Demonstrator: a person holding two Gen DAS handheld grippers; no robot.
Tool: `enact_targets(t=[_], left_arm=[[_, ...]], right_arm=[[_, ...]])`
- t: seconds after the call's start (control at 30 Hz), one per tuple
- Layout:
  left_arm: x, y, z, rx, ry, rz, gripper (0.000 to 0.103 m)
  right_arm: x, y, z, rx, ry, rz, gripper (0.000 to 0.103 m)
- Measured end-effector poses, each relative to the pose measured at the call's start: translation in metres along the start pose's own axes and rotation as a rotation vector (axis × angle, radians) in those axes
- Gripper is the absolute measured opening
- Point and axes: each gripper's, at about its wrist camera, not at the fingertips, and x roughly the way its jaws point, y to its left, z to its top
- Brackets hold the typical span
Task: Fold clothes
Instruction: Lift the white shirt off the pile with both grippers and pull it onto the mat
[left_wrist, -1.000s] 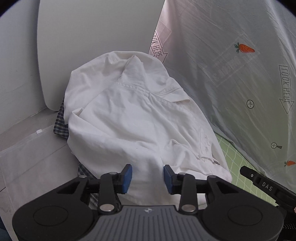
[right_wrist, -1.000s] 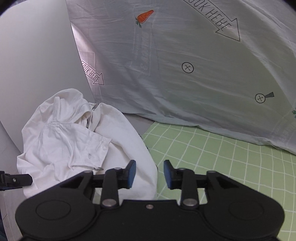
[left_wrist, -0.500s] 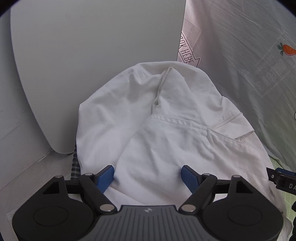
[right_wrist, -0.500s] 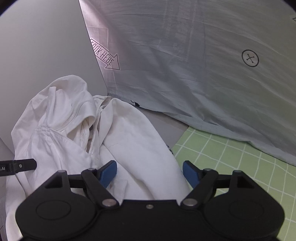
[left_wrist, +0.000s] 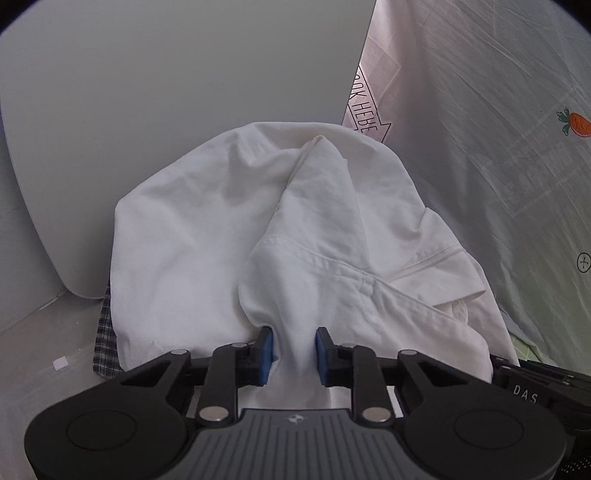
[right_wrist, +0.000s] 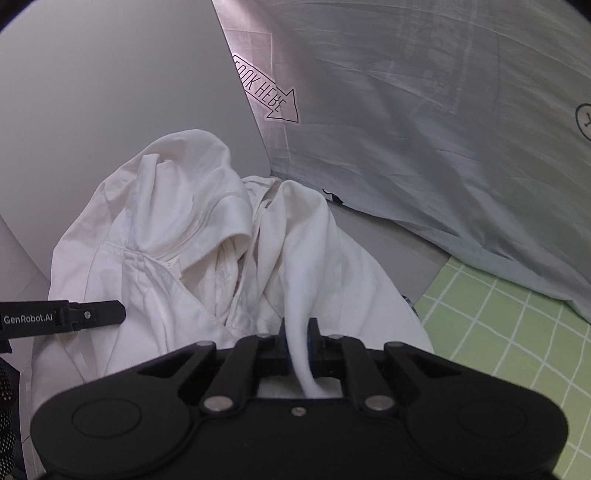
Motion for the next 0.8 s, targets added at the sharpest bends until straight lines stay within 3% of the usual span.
enact_targets(t=[0.1, 0.37, 0.47, 0.6, 0.8], left_arm=[[-0.021, -0.008, 0.002, -0.032, -0.044, -0.032, 0.011], [-0.087, -0.056, 0.001, 0.002, -0.133, -0.168, 0.010], [-0.112, -0.079, -0.001, 0.034, -0.178, -0.202, 0.010], [-0.147, -0.101, 0.002, 0.048, -0.221, -0.281, 0.010], [-0.197, -0.138, -0.009, 0.097, -0.274, -0.387, 0.010]], right_arm=[[-0.014, 0.003, 0.007, 0.041, -0.028, 0.065, 0.005], [-0.060, 0.014, 0.021, 0.146, -0.125, 0.255, 0.005], [-0.083, 0.020, 0.020, 0.120, -0.164, 0.263, 0.005], [-0.122, 0.009, 0.019, 0.180, -0.232, 0.298, 0.005], [-0.192, 0.001, 0.012, 0.177, -0.340, 0.260, 0.005]])
